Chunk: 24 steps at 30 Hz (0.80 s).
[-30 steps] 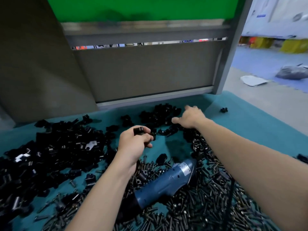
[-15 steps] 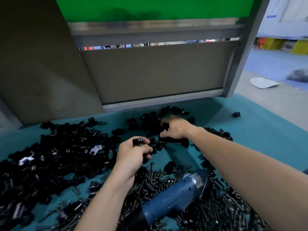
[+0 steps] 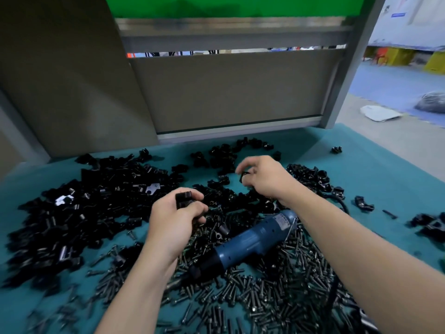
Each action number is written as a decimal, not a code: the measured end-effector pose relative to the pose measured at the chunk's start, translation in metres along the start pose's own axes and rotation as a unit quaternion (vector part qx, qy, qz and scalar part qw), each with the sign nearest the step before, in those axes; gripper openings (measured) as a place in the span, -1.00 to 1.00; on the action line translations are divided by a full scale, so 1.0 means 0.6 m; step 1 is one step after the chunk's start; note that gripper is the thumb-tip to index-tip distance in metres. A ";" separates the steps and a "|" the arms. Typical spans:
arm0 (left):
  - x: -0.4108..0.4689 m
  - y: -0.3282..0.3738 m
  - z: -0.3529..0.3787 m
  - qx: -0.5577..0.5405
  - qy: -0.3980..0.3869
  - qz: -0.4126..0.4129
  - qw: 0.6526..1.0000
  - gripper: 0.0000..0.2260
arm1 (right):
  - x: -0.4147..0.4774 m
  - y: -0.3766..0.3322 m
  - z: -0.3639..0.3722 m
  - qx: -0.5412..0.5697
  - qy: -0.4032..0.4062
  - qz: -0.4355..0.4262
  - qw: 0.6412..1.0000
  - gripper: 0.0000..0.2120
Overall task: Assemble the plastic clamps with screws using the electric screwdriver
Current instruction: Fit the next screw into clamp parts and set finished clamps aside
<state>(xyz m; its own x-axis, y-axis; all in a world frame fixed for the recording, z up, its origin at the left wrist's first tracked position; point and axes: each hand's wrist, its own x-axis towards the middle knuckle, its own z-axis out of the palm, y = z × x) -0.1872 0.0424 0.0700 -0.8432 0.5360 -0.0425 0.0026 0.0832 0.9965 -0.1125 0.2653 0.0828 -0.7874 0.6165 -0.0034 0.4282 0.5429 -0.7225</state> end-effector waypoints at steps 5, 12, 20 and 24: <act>-0.067 -0.021 -0.049 0.016 0.020 0.025 0.999 -0.75 | -0.132 -0.063 0.035 0.346 -0.040 -0.004 0.937 -0.75; -0.131 -0.059 -0.092 -0.032 -0.022 0.058 0.998 -0.75 | -0.243 -0.090 0.134 0.491 -0.152 0.010 0.858 -0.73; -0.131 -0.068 -0.100 -0.168 -0.038 0.012 0.985 -0.84 | -0.263 -0.093 0.150 0.520 -0.112 0.025 0.847 -0.80; -0.130 -0.070 -0.105 -0.267 -0.052 -0.020 0.962 -0.85 | -0.268 -0.095 0.158 0.554 -0.113 0.031 0.824 -0.80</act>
<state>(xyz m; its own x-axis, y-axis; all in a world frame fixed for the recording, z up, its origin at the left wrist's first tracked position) -0.1554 -0.0558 0.0361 -0.7792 0.6239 -0.0603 -0.3274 -0.3231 0.8879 -0.0524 0.0812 0.0590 -0.8952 0.4338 -0.1023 -0.0986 -0.4166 -0.9037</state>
